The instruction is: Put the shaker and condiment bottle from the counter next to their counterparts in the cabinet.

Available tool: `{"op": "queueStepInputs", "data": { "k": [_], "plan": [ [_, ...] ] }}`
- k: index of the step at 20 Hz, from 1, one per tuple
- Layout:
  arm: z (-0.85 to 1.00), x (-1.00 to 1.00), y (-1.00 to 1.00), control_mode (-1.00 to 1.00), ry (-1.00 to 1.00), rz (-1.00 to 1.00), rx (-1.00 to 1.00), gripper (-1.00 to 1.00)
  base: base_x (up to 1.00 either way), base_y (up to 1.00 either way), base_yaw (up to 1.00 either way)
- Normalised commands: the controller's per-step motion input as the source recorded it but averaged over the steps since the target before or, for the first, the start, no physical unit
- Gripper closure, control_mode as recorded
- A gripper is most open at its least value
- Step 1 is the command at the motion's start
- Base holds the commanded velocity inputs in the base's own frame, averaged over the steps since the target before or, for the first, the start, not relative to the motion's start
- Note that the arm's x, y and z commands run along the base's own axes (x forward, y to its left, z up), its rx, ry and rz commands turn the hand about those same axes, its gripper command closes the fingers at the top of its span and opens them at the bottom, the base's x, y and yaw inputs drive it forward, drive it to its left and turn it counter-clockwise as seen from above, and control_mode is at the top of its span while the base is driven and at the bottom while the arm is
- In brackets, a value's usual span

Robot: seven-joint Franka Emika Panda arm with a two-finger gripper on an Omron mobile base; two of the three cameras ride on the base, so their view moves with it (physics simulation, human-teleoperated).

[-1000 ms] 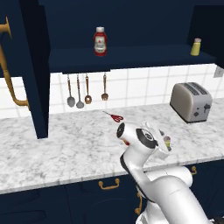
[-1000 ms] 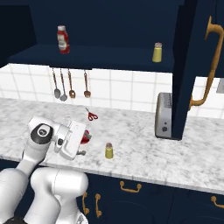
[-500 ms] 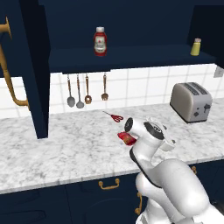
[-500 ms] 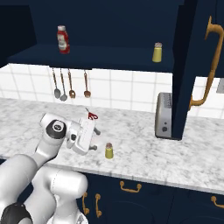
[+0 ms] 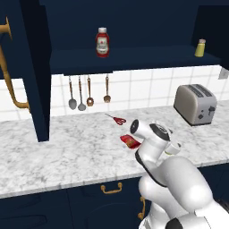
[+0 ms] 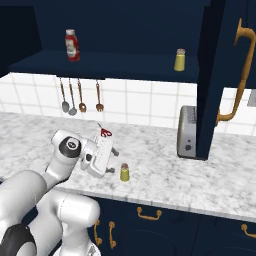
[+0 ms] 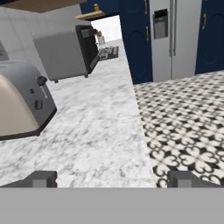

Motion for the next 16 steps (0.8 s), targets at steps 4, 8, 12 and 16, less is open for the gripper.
{"op": "queueStepInputs", "data": {
  "k": [4, 8, 12, 16],
  "plan": [
    [-0.25, 0.0, -0.12, -1.0, 0.0, 0.0, 0.0, -1.0, 0.0, 0.0, 0.0],
    [-0.37, 0.0, -0.04, -1.0, 0.0, 0.0, 0.0, -1.0, 0.0, 0.0, 0.0],
    [-0.41, 0.0, -0.01, -1.0, 0.0, 0.0, 0.0, -1.0, 0.0, 0.0, 0.0],
    [-0.36, 0.0, -0.12, -1.0, 0.0, 0.0, 0.0, -1.0, 0.0, 0.0, 0.0]
  ]
}}
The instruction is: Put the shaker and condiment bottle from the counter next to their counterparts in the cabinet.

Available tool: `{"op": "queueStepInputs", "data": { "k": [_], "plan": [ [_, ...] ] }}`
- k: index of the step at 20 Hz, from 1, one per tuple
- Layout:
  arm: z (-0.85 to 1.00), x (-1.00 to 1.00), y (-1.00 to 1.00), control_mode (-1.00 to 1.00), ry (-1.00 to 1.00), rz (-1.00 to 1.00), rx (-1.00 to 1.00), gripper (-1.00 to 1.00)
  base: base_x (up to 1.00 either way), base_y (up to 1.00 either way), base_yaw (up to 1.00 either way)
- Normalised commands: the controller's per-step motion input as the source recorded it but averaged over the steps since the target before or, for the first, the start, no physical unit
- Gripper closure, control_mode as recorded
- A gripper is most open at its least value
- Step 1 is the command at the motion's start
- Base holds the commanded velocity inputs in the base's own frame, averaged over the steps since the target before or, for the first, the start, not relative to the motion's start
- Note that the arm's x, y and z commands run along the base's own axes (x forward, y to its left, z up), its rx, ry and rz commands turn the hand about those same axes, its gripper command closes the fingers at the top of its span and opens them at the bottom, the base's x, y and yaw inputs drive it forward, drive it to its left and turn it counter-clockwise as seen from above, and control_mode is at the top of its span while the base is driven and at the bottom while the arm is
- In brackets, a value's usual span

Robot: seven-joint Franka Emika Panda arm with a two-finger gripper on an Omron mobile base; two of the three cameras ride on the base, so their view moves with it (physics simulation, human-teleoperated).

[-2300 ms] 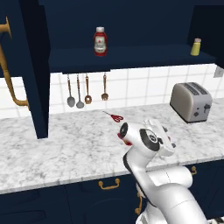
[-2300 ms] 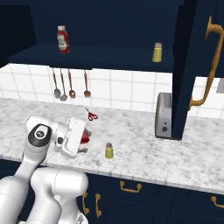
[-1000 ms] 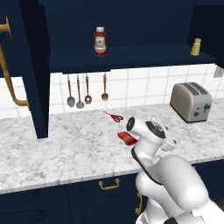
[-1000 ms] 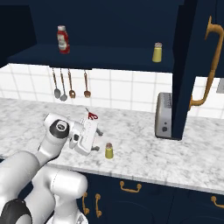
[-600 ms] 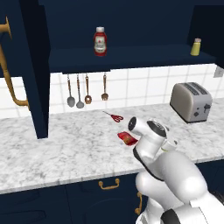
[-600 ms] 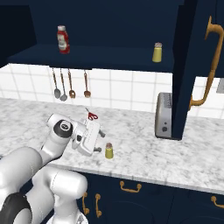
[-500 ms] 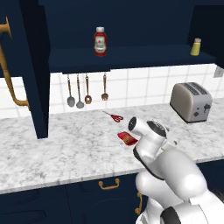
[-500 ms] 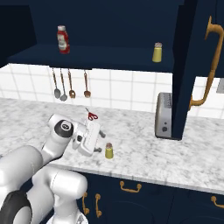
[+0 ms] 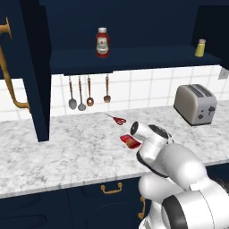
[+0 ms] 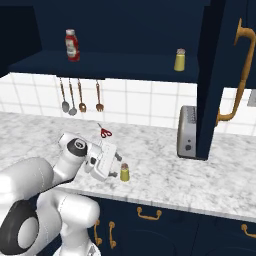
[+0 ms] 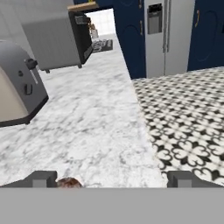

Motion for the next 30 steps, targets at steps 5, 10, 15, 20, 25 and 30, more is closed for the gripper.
{"op": "queueStepInputs", "data": {
  "k": [5, 10, 15, 20, 25, 30],
  "plan": [
    [-0.28, 0.02, -0.14, -1.0, 0.0, 0.0, 0.0, -1.0, 0.0, 0.0, 0.0],
    [-0.08, 0.13, 0.0, -1.0, 0.0, 0.0, 0.0, -1.0, 0.0, 0.0, 0.0],
    [-0.02, 0.31, 0.0, -1.0, 0.0, 0.0, 0.0, -1.0, 0.0, 0.0, 0.0],
    [-0.12, 0.2, 0.0, -1.0, 0.0, 0.0, 0.0, -1.0, 0.0, 0.0, 0.0],
    [-0.34, 0.0, 0.0, -1.0, 0.0, 0.0, 0.0, -1.0, 0.0, 0.0, 0.0],
    [-0.27, 0.08, -0.02, -1.0, 0.0, 0.0, 0.0, -1.0, 0.0, 0.0, 0.0]
  ]
}}
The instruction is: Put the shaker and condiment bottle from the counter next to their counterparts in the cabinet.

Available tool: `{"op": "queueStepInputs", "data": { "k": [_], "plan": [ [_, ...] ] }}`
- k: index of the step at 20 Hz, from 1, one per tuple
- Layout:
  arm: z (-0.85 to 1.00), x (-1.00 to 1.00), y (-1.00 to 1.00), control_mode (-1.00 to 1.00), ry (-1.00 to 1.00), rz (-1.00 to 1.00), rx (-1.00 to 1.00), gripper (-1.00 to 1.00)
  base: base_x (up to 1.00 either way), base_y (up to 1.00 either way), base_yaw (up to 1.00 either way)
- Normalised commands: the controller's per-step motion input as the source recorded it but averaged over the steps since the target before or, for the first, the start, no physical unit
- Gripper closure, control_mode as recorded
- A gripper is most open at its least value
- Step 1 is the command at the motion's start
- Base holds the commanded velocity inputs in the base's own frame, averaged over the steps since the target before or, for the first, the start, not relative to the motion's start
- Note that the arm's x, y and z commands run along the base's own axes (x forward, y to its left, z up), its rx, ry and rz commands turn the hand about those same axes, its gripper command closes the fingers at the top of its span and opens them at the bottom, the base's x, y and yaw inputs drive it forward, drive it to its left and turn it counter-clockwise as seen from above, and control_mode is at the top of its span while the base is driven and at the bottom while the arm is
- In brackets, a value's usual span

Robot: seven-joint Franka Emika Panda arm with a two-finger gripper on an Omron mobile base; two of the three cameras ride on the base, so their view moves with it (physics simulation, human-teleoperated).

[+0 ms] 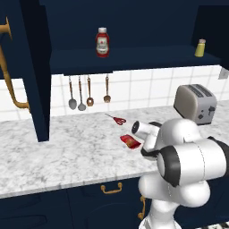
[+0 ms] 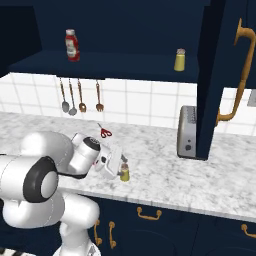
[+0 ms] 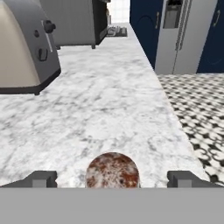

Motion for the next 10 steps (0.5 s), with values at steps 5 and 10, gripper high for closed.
{"op": "queueStepInputs", "data": {
  "k": [5, 10],
  "plan": [
    [-0.24, 0.06, -0.04, -1.0, 0.0, 0.0, 0.0, -1.0, 0.0, 0.0, 0.0],
    [-0.34, 0.0, -0.01, -1.0, 0.0, 0.0, 0.0, 1.0, 0.0, 0.0, 0.0]
  ]
}}
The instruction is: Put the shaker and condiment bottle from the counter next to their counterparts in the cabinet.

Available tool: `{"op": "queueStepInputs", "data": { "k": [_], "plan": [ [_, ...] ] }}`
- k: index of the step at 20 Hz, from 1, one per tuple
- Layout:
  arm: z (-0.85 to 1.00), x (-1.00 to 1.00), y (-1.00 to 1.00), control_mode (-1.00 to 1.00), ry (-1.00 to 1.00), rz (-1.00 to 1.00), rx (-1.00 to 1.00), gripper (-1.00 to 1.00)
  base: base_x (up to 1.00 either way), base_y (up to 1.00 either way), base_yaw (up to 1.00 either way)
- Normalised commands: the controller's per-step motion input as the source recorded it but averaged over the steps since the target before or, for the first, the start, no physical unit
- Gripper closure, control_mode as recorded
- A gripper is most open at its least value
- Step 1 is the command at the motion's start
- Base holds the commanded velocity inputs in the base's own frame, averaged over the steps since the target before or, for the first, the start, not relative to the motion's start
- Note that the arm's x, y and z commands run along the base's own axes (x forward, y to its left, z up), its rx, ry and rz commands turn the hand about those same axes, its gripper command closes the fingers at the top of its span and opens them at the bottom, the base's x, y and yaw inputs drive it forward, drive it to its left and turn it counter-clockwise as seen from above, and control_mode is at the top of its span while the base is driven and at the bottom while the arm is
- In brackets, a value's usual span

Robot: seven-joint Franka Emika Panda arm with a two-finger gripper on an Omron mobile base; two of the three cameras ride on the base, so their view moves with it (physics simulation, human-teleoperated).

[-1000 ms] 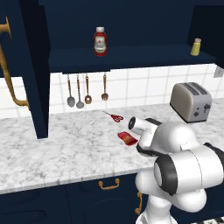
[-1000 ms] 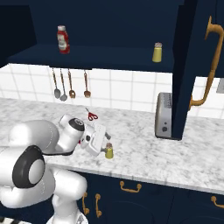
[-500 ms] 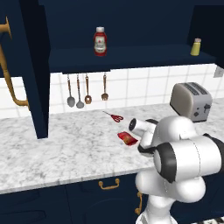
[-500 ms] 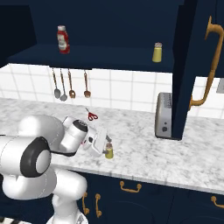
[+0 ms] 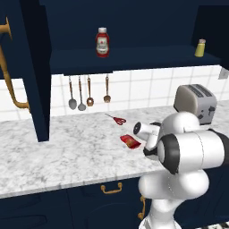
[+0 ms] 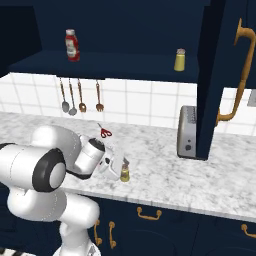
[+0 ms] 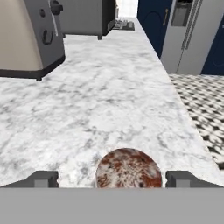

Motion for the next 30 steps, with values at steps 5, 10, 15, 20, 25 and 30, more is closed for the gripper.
{"op": "queueStepInputs", "data": {
  "k": [5, 10, 15, 20, 25, 30],
  "plan": [
    [-0.17, 0.0, 0.0, -1.0, 0.0, 0.0, 0.0, 1.0, 0.0, 0.0, 0.0],
    [0.27, 0.0, 0.0, -1.0, 0.0, 0.0, 0.0, 1.0, 0.0, 0.0, 0.0],
    [0.91, 0.0, 0.0, -1.0, 0.0, 0.0, -0.06, 1.0, 0.0, 0.0, 0.0],
    [1.0, 0.03, 0.0, -1.0, 0.01, 0.01, -0.08, 1.0, 0.0, 0.0, 0.0],
    [1.0, 0.15, 0.0, -1.0, 0.05, 0.05, -0.04, 1.0, 0.0, 0.0, 0.0],
    [0.96, 0.21, 0.0, -1.0, 0.07, 0.11, 0.0, 1.0, 0.0, 0.0, 0.0]
  ]
}}
